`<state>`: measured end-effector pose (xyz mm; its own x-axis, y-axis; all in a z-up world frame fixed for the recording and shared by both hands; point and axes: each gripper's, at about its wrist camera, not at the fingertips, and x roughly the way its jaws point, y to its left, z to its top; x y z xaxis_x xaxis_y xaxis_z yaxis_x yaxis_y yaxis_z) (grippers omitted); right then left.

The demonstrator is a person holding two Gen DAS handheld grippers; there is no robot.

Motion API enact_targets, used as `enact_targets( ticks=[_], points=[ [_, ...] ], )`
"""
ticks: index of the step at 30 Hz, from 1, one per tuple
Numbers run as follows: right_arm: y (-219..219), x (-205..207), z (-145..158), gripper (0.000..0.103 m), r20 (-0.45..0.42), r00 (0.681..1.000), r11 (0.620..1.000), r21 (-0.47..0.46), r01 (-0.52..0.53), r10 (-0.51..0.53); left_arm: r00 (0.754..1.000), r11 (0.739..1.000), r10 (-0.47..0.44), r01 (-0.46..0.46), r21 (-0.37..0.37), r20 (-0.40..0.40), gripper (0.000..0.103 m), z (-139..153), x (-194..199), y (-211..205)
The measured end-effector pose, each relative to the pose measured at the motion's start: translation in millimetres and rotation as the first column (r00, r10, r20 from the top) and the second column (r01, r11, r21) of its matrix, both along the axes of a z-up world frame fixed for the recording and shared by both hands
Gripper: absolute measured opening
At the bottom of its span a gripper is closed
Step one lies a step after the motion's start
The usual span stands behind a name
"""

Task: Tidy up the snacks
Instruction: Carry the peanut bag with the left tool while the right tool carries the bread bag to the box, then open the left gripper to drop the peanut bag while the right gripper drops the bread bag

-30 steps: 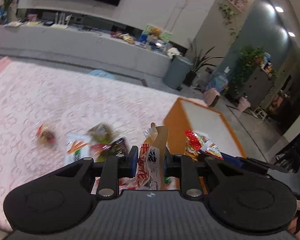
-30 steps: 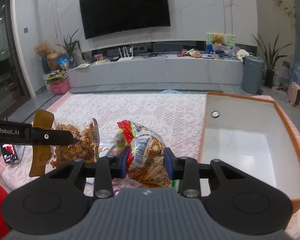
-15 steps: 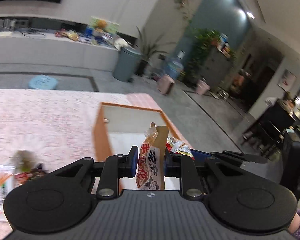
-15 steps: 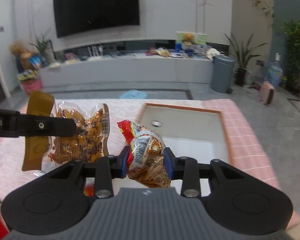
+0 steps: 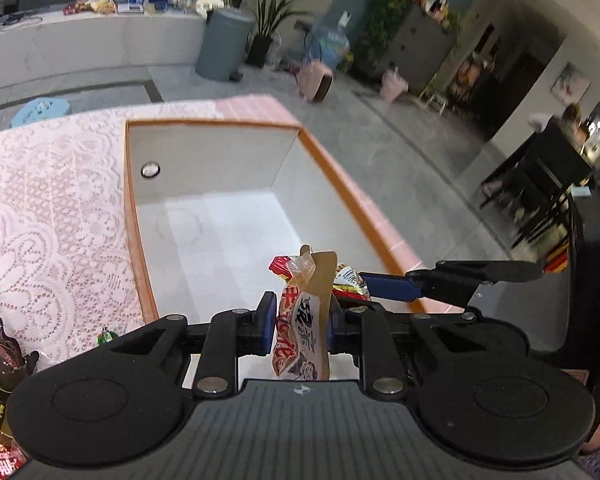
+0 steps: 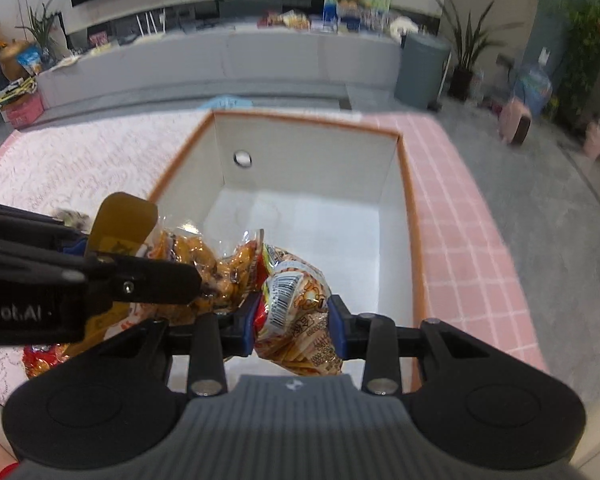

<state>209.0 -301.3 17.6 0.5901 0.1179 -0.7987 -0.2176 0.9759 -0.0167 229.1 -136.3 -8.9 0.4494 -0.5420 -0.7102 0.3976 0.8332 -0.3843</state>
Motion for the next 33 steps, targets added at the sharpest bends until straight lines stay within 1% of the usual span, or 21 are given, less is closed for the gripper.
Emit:
enact_targets(
  ticks=[2, 5, 7, 9, 12, 15, 22, 24, 27, 28, 29, 31, 33],
  points=[
    [0, 5, -9, 0.034, -0.031, 1.0, 1.0, -0.006, 0.0, 0.0, 1.0, 1.0, -0.001, 0.001, 0.014, -0.029, 0.025, -7, 3, -2],
    [0, 13, -24, 0.034, -0.079, 0.997, 1.0, -0.022, -0.009, 0.008, 0.998, 0.998, 0.007, -0.003, 0.058, -0.061, 0.025, -19, 8, -6],
    [3, 15, -31, 0.034, -0.102, 0.995, 0.999, -0.029, -0.018, 0.015, 0.997, 0.998, 0.009, -0.003, 0.069, -0.079, 0.025, -24, 9, -7],
    [4, 18, -38, 0.035, -0.119, 0.993, 0.999, -0.036, -0.024, 0.02, 0.999, 0.995, 0.0, 0.005, 0.097, -0.054, 0.025, -24, 8, -10],
    [9, 18, -38, 0.035, -0.111, 0.993, 0.997, -0.056, -0.049, 0.042, 0.999, 0.989, -0.008, 0.014, 0.144, -0.043, 0.025, -24, 6, -16],
    [16, 19, -38, 0.037, -0.122, 0.991, 0.996, -0.069, -0.064, 0.055, 0.999, 0.981, -0.024, 0.03, 0.194, -0.032, 0.026, -24, 1, -20],
    [22, 19, -38, 0.041, -0.168, 0.985, 0.997, -0.045, -0.056, 0.047, 0.999, 0.971, -0.015, 0.023, 0.238, -0.036, 0.027, -21, -1, -18],
    [22, 20, -38, 0.042, -0.181, 0.982, 0.998, -0.041, -0.056, 0.048, 0.999, 0.972, -0.014, 0.022, 0.236, -0.036, 0.03, -19, -4, -14],
    [26, 18, -37, 0.043, -0.202, 0.978, 0.998, -0.027, -0.054, 0.047, 0.999, 0.969, -0.015, 0.021, 0.247, -0.028, 0.037, -14, -9, -10],
    [27, 18, -36, 0.045, -0.212, 0.976, 0.998, -0.021, -0.056, 0.05, 0.999, 0.969, -0.015, 0.022, 0.246, -0.029, 0.04, -11, -9, -8],
    [28, 17, -36, 0.05, -0.215, 0.975, 0.998, -0.014, -0.059, 0.054, 0.999, 0.969, -0.016, 0.022, 0.244, -0.03, 0.045, -10, -11, -7],
    [31, 14, -32, 0.056, -0.212, 0.975, 0.998, -0.013, -0.067, 0.063, 0.999, 0.97, -0.018, 0.024, 0.244, -0.028, 0.05, -6, -12, -6],
    [34, 12, -30, 0.056, -0.211, 0.975, 0.997, -0.02, -0.076, 0.07, 1.0, 0.966, -0.014, 0.02, 0.257, -0.023, 0.054, -1, -15, -7]
  ],
)
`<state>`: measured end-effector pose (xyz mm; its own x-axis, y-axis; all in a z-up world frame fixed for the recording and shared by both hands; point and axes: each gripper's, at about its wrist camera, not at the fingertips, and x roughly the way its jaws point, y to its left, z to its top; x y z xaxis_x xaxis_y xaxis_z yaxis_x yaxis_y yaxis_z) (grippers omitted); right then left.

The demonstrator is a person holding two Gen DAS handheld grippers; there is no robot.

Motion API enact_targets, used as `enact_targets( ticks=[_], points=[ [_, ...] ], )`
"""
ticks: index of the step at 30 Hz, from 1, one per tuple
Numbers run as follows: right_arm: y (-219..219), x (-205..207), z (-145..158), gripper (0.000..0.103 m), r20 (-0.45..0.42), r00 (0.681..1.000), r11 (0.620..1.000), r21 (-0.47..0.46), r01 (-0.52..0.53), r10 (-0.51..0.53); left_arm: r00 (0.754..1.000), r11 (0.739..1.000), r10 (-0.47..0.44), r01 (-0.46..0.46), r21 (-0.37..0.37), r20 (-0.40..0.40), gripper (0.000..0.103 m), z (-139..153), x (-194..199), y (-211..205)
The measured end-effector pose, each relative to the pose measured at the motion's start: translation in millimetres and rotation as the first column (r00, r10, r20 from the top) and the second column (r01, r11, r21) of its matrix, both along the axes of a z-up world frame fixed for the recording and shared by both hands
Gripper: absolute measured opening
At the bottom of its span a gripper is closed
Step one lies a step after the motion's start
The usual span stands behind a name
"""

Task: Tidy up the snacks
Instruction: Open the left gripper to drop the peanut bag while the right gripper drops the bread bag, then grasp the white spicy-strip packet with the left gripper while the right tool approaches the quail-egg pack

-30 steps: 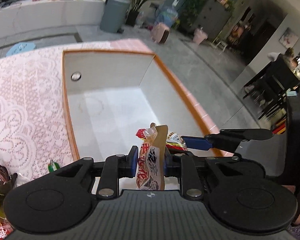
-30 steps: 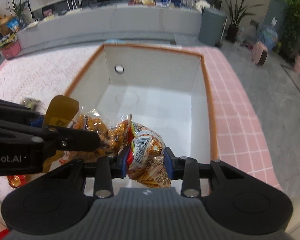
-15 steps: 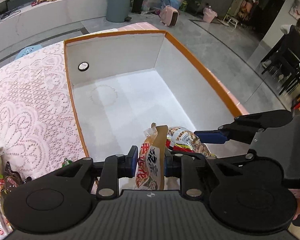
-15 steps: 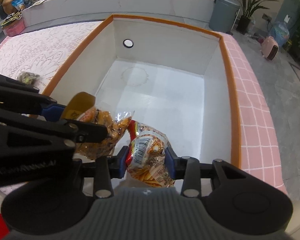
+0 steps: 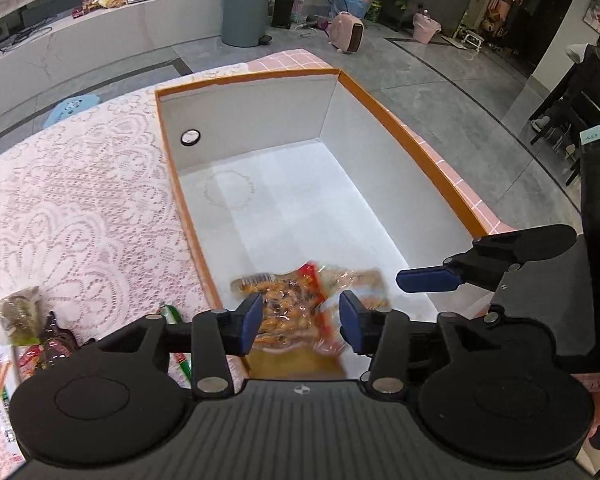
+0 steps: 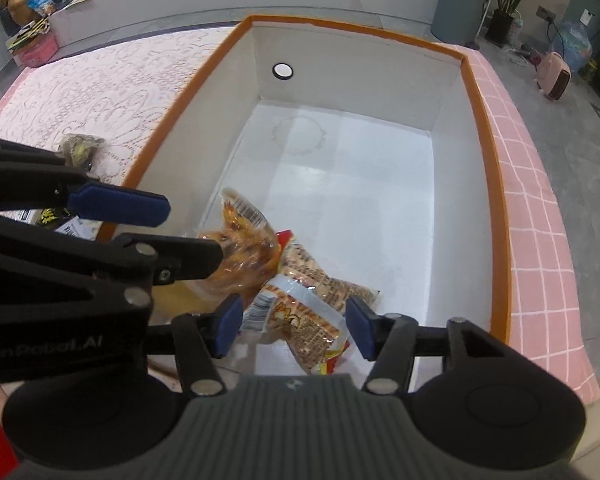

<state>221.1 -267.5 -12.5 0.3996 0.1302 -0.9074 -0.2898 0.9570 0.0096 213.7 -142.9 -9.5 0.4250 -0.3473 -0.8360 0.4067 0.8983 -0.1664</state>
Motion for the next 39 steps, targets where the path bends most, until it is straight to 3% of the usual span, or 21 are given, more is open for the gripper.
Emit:
enact_targets(
  ticks=[7, 9, 16, 19, 20, 28, 39],
  points=[
    [4, -14, 18, 0.062, 0.039, 0.999, 1.0, 0.001, -0.016, 0.016, 0.999, 1.0, 0.003, -0.003, 0.002, 0.047, 0.063, 25, -17, 12],
    [6, -21, 26, 0.069, 0.073, 0.997, 1.0, -0.002, -0.014, 0.014, 0.997, 1.0, 0.01, -0.01, -0.001, 0.075, 0.064, 33, -26, 17],
    [14, -57, 51, 0.073, 0.233, 0.972, 0.999, 0.045, -0.026, 0.015, 0.985, 0.995, 0.098, -0.095, -0.025, 0.145, 0.066, 49, -55, 50],
    [22, -74, 54, 0.086, 0.281, 0.96, 0.995, 0.093, -0.041, 0.013, 0.978, 0.99, 0.14, -0.134, -0.047, 0.157, 0.066, 53, -66, 66],
    [26, -79, 55, 0.086, 0.298, 0.955, 0.993, 0.107, -0.046, 0.012, 0.975, 0.988, 0.152, -0.146, -0.051, 0.161, 0.066, 54, -70, 70],
    [69, -119, 46, 0.086, 0.375, 0.927, 0.978, 0.189, -0.089, 0.012, 0.959, 0.974, 0.228, -0.224, -0.043, 0.171, 0.066, 51, -98, 107],
    [108, -136, 5, 0.086, 0.323, 0.946, 0.976, 0.204, -0.078, 0.008, 0.95, 0.956, 0.292, -0.285, -0.069, 0.111, 0.066, 19, -116, 168]
  ],
)
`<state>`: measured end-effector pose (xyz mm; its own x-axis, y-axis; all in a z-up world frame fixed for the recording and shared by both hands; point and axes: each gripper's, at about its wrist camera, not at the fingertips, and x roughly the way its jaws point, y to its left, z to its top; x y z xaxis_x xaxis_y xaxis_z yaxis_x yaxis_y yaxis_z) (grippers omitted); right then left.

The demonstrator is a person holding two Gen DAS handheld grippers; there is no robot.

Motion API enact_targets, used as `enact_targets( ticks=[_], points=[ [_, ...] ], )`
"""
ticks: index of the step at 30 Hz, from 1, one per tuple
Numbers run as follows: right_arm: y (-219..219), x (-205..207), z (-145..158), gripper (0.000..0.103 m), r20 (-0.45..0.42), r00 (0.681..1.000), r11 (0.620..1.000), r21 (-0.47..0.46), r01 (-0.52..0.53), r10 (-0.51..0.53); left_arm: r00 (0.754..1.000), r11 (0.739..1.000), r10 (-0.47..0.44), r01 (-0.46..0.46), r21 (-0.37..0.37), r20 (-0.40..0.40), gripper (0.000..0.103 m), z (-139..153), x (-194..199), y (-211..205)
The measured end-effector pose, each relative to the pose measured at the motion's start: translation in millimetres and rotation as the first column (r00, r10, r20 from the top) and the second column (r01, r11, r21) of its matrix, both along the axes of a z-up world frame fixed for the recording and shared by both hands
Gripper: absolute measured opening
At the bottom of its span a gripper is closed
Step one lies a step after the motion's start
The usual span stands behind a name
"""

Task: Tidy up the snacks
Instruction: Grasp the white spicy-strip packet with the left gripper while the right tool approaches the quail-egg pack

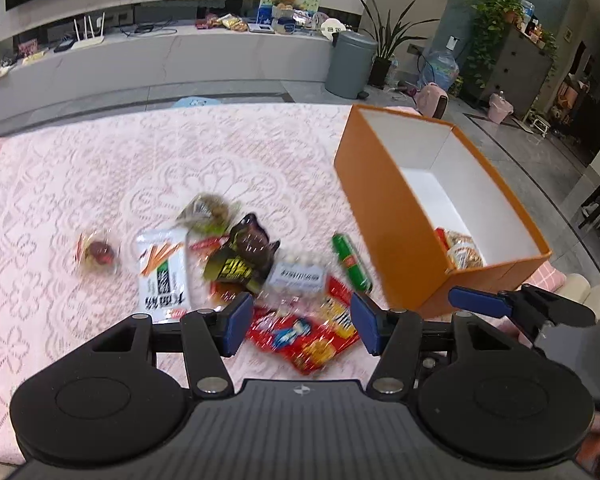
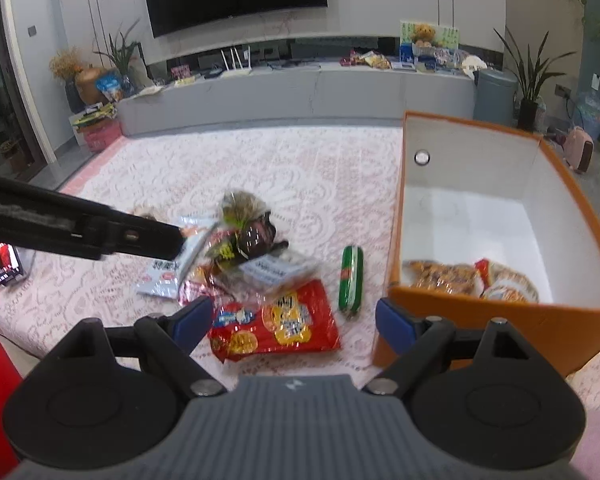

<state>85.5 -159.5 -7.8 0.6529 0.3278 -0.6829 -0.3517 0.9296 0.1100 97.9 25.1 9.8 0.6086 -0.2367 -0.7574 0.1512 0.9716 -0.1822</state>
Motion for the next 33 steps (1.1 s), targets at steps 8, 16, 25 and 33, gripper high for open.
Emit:
enact_targets(
  ticks=[8, 16, 25, 33],
  points=[
    [2, 16, -21, 0.084, -0.099, 0.995, 0.999, 0.003, 0.035, -0.034, 0.997, 0.997, 0.032, -0.037, -0.074, -0.068, 0.066, -31, -1, 33],
    [24, 26, -26, 0.075, -0.141, 0.989, 0.999, 0.005, -0.036, 0.036, 0.997, 0.998, 0.013, -0.018, -0.061, -0.082, 0.066, -50, 8, 45],
    [54, 62, -33, 0.075, -0.168, 0.985, 0.998, -0.036, -0.055, 0.048, 0.997, 1.0, 0.013, -0.013, 0.011, -0.08, 0.066, -57, 24, 71],
    [54, 109, -49, 0.081, -0.3, 0.952, 0.996, 0.049, 0.071, -0.053, 0.985, 0.991, 0.131, -0.132, 0.0, -0.11, 0.075, -78, 60, 95]
  ],
)
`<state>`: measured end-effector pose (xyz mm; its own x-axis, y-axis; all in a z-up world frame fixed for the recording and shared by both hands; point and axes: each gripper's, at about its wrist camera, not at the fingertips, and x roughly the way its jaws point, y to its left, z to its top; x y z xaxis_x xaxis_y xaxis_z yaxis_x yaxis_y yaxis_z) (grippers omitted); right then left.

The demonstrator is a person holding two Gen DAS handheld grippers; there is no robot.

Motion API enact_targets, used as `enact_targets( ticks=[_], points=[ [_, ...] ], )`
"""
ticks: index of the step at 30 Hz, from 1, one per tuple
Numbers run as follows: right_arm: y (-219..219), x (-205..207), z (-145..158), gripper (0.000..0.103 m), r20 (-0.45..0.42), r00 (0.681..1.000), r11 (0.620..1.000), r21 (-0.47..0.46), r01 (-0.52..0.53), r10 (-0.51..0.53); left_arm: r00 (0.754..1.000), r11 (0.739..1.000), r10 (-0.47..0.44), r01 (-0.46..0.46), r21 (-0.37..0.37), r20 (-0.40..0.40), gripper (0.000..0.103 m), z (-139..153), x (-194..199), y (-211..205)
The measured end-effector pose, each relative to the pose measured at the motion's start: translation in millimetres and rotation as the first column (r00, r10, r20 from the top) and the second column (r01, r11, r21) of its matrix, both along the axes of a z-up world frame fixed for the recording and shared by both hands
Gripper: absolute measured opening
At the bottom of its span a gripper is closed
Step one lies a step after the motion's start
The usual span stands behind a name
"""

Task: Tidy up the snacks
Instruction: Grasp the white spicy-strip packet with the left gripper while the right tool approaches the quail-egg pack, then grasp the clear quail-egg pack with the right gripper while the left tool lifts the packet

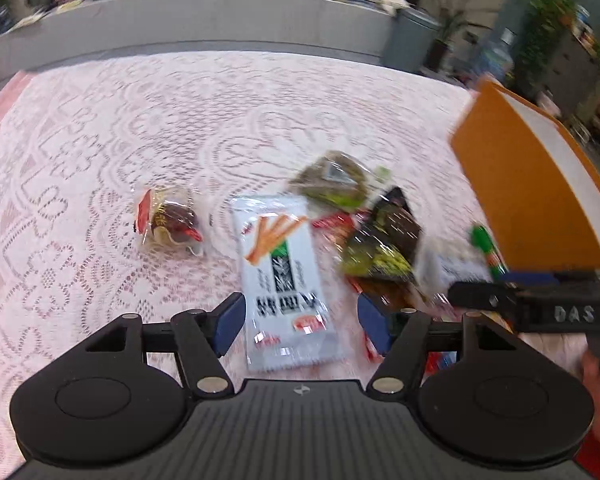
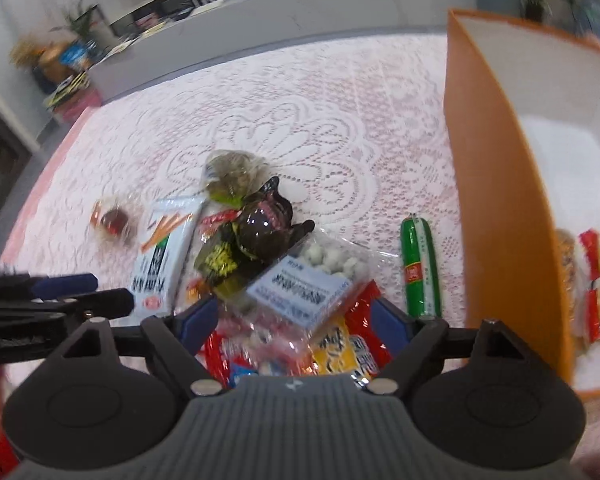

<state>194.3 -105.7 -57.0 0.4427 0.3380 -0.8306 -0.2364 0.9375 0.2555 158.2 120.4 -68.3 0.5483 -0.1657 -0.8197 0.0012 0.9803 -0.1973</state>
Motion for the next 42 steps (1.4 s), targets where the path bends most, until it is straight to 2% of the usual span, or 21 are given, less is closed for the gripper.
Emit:
enact_targets(
  ticks=[3, 7, 12, 15, 18, 19, 22, 25, 27, 29, 32, 42],
  points=[
    [4, 10, -10, 0.081, -0.036, 0.998, 0.999, 0.004, 0.042, -0.042, 1.0, 1.0, 0.027, -0.027, -0.002, 0.008, 0.076, -11, 10, 0],
    [4, 17, -23, 0.085, -0.073, 0.994, 0.996, 0.034, 0.083, -0.08, 0.999, 0.997, 0.052, -0.053, 0.05, 0.015, 0.077, -22, 18, -3],
    [9, 20, -27, 0.089, -0.054, 0.995, 0.996, 0.035, 0.085, -0.083, 0.999, 0.994, 0.033, -0.036, 0.105, 0.024, 0.077, -33, 22, -11],
    [13, 21, -29, 0.092, -0.036, 0.997, 0.997, 0.037, 0.071, -0.069, 0.999, 0.987, 0.01, -0.017, 0.157, 0.048, 0.082, -36, 22, -20],
    [16, 20, -30, 0.091, -0.018, 0.998, 0.999, 0.014, 0.052, -0.052, 0.998, 0.976, -0.007, -0.007, 0.217, 0.067, 0.085, -40, 23, -26],
    [17, 18, -31, 0.088, -0.008, 0.999, 0.999, -0.002, 0.044, -0.044, 0.997, 0.976, -0.007, -0.008, 0.219, 0.07, 0.087, -41, 23, -26],
    [18, 15, -30, 0.082, 0.02, 0.999, 0.999, -0.038, 0.037, -0.036, 0.998, 0.979, -0.01, -0.004, 0.202, 0.068, 0.085, -41, 23, -23],
    [16, 12, -29, 0.079, 0.034, 0.999, 0.998, -0.041, 0.039, -0.037, 0.997, 0.981, -0.026, 0.01, 0.193, 0.079, 0.076, -40, 20, -23],
    [15, 11, -28, 0.077, 0.041, 0.998, 0.998, -0.041, 0.041, -0.039, 0.995, 0.982, -0.043, 0.025, 0.189, 0.09, 0.065, -39, 19, -23],
    [13, 10, -26, 0.075, 0.046, 0.998, 0.998, -0.037, 0.043, -0.041, 0.995, 0.983, -0.039, 0.022, 0.182, 0.091, 0.061, -38, 19, -22],
    [11, 6, -23, 0.069, 0.053, 0.997, 0.998, -0.028, 0.049, -0.047, 0.995, 0.988, -0.024, 0.009, 0.155, 0.095, 0.058, -37, 18, -19],
    [-2, -3, -14, 0.064, 0.058, 0.997, 0.998, 0.016, 0.054, -0.055, 0.993, 0.996, 0.029, -0.038, 0.079, 0.115, 0.056, -24, 7, -11]
  ],
)
